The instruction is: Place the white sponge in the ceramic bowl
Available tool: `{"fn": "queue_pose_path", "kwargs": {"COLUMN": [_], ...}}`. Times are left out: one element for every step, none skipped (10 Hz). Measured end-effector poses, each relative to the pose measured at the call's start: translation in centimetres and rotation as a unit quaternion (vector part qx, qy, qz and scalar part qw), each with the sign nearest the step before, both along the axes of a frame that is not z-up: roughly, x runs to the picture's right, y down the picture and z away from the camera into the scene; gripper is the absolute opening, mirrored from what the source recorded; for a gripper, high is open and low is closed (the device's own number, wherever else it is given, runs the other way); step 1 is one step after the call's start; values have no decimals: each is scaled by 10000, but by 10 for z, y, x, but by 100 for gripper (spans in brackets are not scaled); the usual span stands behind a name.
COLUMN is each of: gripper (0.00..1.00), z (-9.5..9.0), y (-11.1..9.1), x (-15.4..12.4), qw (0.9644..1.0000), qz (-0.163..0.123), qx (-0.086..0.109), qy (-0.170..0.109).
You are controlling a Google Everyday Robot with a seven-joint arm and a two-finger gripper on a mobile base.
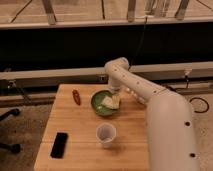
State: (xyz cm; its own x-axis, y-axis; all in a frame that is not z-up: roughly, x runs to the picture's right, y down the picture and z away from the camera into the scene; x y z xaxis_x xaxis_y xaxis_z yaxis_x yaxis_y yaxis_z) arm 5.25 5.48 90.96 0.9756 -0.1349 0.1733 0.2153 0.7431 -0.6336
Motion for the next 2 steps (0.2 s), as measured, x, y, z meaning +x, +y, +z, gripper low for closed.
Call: {"fn": "queue_pose_path", "kwargs": {"gripper": [80,80], "z": [-11,-17], "y": [2,3], "x": [-8,-15], "qw": [10000,10000], "qz": [-24,-28], "qx": [-29,-52], "qy": [-15,-15]}}
